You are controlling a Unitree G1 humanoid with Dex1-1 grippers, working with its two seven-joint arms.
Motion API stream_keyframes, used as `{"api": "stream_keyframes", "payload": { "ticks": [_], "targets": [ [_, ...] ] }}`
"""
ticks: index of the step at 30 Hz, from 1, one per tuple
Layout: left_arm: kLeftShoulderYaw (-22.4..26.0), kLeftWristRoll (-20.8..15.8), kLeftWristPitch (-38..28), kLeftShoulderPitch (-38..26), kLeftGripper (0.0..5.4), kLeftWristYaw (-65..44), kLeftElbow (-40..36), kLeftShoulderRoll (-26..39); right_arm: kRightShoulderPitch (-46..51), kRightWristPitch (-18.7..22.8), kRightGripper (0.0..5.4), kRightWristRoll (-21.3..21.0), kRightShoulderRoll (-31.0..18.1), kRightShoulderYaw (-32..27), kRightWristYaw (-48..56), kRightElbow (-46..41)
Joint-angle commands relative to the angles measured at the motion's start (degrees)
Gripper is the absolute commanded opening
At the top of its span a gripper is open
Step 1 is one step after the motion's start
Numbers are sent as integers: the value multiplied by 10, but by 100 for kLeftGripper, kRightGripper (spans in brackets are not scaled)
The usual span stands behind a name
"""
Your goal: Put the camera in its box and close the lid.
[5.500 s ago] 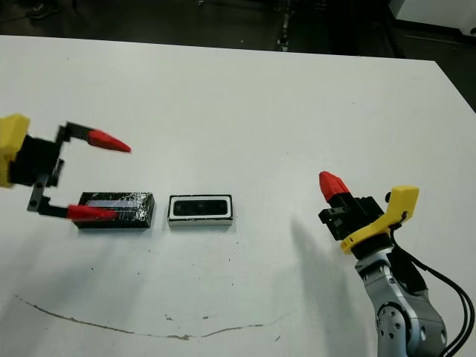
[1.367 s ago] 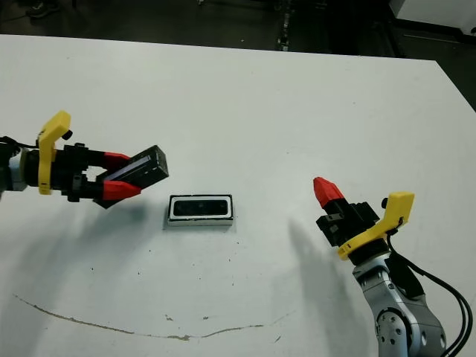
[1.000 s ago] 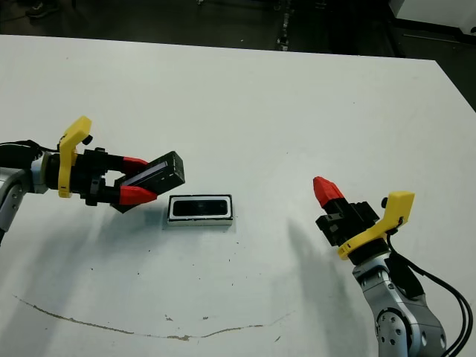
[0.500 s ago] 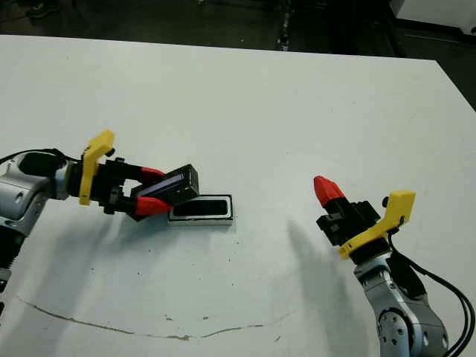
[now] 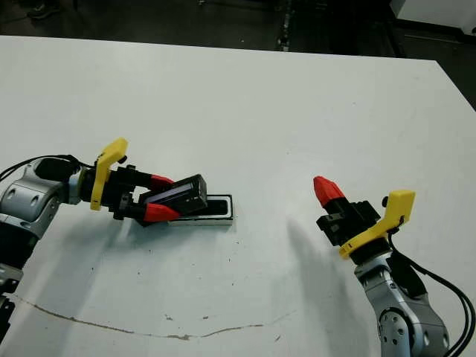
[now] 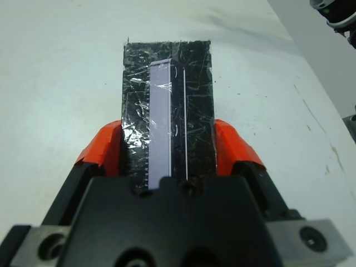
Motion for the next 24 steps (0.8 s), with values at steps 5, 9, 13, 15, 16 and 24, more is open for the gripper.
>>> {"api": "stream_keyframes", "payload": {
  "ticks": [5,9,13,15,16,24],
  "targets": [
    [-19,14,3,10,316,0,12,-15,4,6,0,6,-7,0,2,7],
    [-19,12,6,15,316,5,19,-30,5,7,0,6,-9,1,1,5],
    [-18,7,10,21,316,14,9,-44,5,4,0,6,-9,0,4,8],
    [-16,1,8,26,316,16,1,-50,5,3,0,6,-9,0,5,10],
    [-16,-1,7,27,316,16,-1,-53,5,2,0,5,-10,0,6,11],
    [-16,-13,29,46,316,39,-37,-72,6,-1,0,5,-7,0,9,12]
  ]
}}
